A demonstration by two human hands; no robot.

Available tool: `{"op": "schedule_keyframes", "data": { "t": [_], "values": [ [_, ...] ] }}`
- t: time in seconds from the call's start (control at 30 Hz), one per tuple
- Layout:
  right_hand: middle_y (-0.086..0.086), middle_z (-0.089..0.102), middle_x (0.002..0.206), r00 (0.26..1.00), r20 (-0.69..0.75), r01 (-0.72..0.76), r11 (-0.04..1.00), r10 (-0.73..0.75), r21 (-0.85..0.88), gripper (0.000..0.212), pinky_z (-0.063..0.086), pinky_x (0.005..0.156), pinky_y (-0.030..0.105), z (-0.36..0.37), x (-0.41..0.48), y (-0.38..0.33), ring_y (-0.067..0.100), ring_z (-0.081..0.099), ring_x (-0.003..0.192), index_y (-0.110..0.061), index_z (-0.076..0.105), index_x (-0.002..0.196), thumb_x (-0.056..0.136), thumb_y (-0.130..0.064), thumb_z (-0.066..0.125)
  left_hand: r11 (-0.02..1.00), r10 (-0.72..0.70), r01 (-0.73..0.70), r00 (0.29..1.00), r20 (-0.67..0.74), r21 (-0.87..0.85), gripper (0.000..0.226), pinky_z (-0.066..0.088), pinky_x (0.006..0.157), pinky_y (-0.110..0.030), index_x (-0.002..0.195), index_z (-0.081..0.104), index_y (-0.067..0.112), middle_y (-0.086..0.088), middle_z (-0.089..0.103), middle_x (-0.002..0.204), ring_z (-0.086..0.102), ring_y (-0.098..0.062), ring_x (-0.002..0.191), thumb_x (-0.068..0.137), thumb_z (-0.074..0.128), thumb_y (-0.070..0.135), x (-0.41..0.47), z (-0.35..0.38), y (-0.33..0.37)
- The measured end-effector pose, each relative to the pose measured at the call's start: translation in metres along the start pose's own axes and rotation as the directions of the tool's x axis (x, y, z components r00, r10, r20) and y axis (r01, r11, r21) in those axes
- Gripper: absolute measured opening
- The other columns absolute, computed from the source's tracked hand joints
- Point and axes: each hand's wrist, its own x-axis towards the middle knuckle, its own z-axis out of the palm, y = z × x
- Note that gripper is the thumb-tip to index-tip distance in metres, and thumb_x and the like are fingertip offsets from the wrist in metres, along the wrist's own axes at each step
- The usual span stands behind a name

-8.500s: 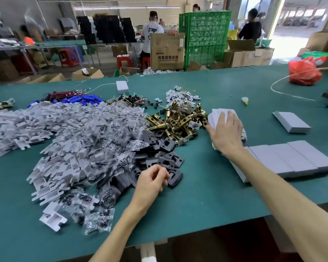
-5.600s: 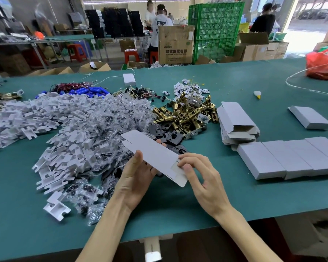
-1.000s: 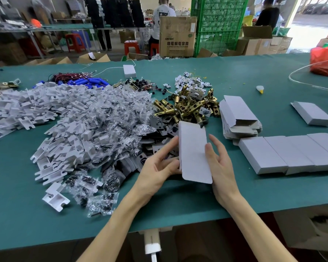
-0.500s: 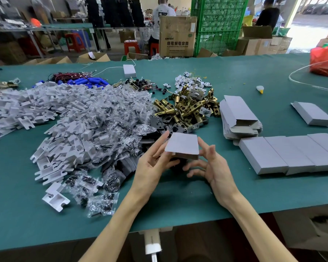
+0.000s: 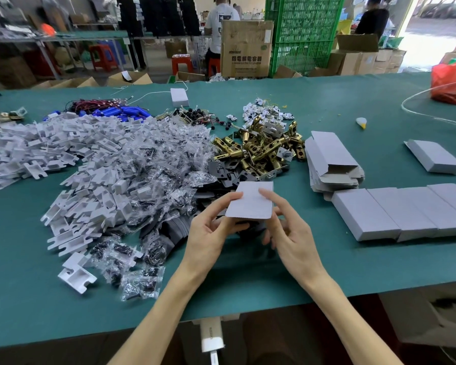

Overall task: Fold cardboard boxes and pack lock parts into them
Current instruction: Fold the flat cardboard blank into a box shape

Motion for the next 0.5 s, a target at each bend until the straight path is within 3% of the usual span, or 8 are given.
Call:
{"op": "schedule_keyframes", "data": {
  "t": [0.13, 0.23, 0.37, 0.5],
  "values": [
    [-0.006, 0.064, 0.087, 0.997, -0.053, 0.045, 0.995, -0.05, -0.091, 0.023, 0.049, 0.057, 0.02, 0.0, 0.0, 0.0002, 0.019, 0.063, 0.058, -0.04, 0.057, 0.126, 0.104, -0.037, 0.05, 0.998, 0.011, -0.014, 0.999, 0.035, 0.062, 0.04, 0.062, 0.09, -0.037, 0.133, 0.065, 0.007, -0.011, 0.059, 0.147, 0.075, -0.025, 0.108, 0.095, 0.061, 0.019, -0.0003, -0.0006, -0.0032],
    [-0.007, 0.063, 0.084, 0.994, -0.075, 0.065, 0.99, -0.074, -0.123, 0.022, 0.05, 0.055, 0.022, -0.001, -0.0006, 0.0013, 0.019, 0.063, 0.055, -0.037, 0.055, 0.125, 0.103, -0.038, 0.05, 0.996, 0.033, -0.039, 0.997, 0.069, 0.077, 0.038, 0.064, 0.082, -0.041, 0.133, 0.066, 0.007, 0.001, 0.052, 0.155, 0.074, -0.027, 0.108, 0.097, 0.061, 0.017, 0.0001, -0.0007, -0.0035],
    [-0.009, 0.063, 0.083, 0.994, -0.062, 0.081, 0.987, -0.09, -0.139, 0.025, 0.05, 0.056, 0.02, -0.0011, -0.002, 0.0002, 0.019, 0.064, 0.055, -0.036, 0.055, 0.126, 0.102, -0.042, 0.052, 0.998, 0.029, -0.035, 0.996, 0.084, 0.061, 0.034, 0.064, 0.08, -0.038, 0.136, 0.062, 0.002, -0.003, 0.057, 0.152, 0.075, -0.029, 0.106, 0.102, 0.055, 0.003, 0.0006, -0.0038, -0.0045],
    [-0.006, 0.064, 0.078, 0.995, -0.063, 0.059, 0.981, -0.072, -0.188, 0.026, 0.051, 0.053, 0.022, 0.0009, -0.004, 0.0008, 0.018, 0.064, 0.054, -0.033, 0.054, 0.12, 0.098, -0.027, 0.066, 0.999, 0.031, -0.031, 0.999, 0.038, 0.013, 0.037, 0.063, 0.084, -0.035, 0.13, 0.065, 0.002, -0.007, 0.065, 0.142, 0.075, -0.028, 0.108, 0.095, 0.061, 0.013, 0.0001, -0.0036, -0.0034]
  ]
}}
